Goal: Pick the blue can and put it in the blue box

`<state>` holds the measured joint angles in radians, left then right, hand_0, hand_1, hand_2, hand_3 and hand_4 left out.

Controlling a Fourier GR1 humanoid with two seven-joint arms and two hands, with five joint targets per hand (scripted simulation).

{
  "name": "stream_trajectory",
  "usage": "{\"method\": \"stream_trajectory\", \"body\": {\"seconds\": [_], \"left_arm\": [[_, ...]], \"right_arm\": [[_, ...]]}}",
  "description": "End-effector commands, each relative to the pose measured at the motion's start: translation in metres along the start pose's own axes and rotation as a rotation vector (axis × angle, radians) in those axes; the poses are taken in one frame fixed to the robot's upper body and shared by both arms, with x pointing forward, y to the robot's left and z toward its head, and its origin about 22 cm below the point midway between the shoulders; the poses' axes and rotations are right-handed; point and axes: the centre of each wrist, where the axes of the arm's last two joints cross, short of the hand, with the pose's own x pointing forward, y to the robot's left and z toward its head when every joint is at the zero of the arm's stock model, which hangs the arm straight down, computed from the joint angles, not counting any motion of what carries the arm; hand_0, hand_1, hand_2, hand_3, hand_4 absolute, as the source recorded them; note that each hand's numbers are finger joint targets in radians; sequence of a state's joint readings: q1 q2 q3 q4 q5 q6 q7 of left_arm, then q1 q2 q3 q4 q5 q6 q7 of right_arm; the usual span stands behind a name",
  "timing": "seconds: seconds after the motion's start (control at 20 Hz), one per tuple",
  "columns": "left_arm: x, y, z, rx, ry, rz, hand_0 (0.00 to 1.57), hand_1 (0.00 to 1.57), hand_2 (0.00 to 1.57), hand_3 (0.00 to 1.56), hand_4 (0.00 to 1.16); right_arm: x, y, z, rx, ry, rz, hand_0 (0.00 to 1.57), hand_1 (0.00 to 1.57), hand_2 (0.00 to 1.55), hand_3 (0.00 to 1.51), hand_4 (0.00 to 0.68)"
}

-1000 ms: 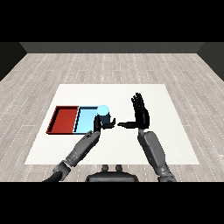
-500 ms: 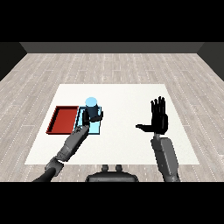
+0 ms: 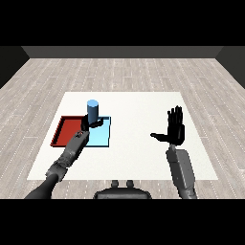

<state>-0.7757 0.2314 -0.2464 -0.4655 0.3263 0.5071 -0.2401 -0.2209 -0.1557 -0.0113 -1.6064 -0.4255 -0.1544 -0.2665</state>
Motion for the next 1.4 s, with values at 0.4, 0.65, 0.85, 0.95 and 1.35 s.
{"method": "stream_trajectory", "body": {"seconds": [0.4, 0.65, 0.85, 0.95, 1.35], "left_arm": [[-0.072, -0.008, 0.029, 0.028, 0.434, -0.221, 0.9, 0.9, 0.84, 0.95, 0.9], [-0.094, 0.012, 0.037, -0.004, 0.505, -0.211, 1.16, 1.16, 1.08, 0.55, 0.77], [-0.094, 0.024, 0.032, -0.07, 0.459, -0.251, 0.0, 0.0, 0.24, 0.28, 0.67], [-0.088, 0.013, 0.032, -0.01, 0.406, -0.387, 0.0, 0.0, 0.0, 0.0, 0.1], [-0.071, 0.008, 0.022, 0.191, 0.245, -0.243, 0.0, 0.0, 0.0, 0.0, 0.0]], "right_arm": [[-0.014, -0.003, -0.012, -0.003, 0.053, 0.012, 0.0, 0.0, 0.0, 0.0, 0.0], [-0.022, 0.001, -0.016, -0.006, 0.013, -0.011, 0.0, 0.0, 0.0, 0.0, 0.0], [-0.024, -0.02, 0.004, -0.004, 0.021, -0.019, 0.0, 0.0, 0.0, 0.0, 0.0], [-0.031, 0.009, -0.006, 0.028, 0.017, -0.023, 0.0, 0.0, 0.0, 0.0, 0.0], [-0.021, 0.0, -0.009, 0.024, -0.009, -0.075, 0.0, 0.0, 0.0, 0.0, 0.0]]}}
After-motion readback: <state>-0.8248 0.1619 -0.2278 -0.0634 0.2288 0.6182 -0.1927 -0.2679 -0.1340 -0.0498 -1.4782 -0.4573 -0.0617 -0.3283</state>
